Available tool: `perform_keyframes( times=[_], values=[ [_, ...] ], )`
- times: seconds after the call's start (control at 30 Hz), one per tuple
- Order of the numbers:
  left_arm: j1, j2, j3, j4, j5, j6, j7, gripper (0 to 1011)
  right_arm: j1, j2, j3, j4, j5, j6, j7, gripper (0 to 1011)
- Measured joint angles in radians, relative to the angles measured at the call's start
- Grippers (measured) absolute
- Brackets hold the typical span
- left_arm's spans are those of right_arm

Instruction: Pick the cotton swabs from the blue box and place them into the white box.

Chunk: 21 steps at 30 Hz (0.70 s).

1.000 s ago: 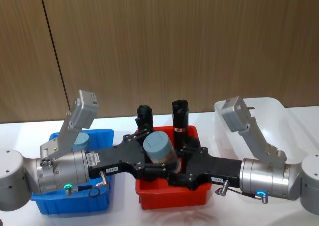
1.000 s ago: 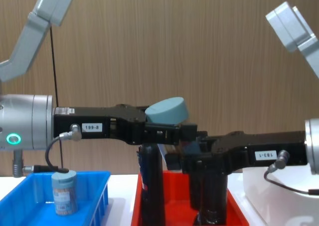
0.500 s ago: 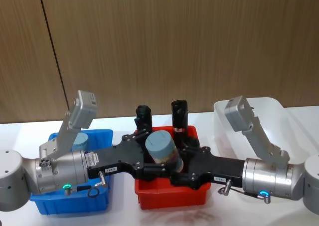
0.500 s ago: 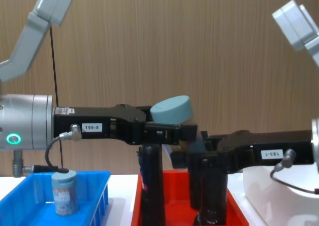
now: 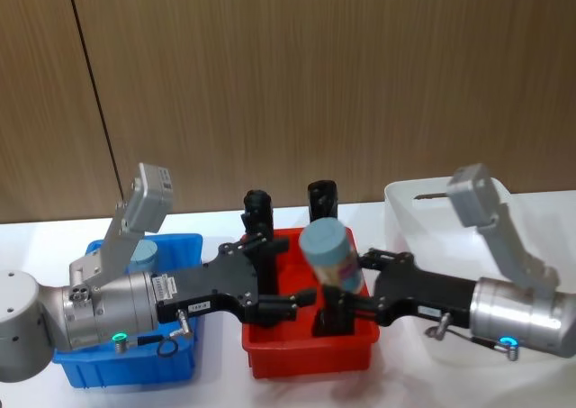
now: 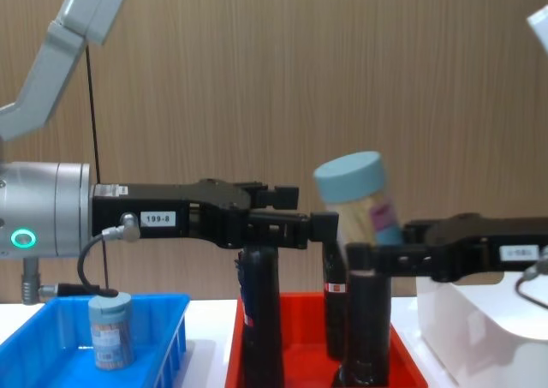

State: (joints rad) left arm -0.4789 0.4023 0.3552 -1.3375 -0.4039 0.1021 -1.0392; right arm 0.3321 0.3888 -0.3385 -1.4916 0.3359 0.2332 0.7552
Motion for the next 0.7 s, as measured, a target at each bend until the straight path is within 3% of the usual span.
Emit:
perform_keyframes(
  times=[0.33,0.7],
  values=[
    [0.0,0.0,0.0,0.0,0.0,0.0,0.0,1004,-0.009,0.051,0.047,0.01,0.043,-0.028,-0.045,674],
    [0.0,0.0,0.0,0.0,0.0,0.0,0.0,1004,0.01,0.088,0.089,0.06,0.036,-0.04,-0.111,674]
  ],
)
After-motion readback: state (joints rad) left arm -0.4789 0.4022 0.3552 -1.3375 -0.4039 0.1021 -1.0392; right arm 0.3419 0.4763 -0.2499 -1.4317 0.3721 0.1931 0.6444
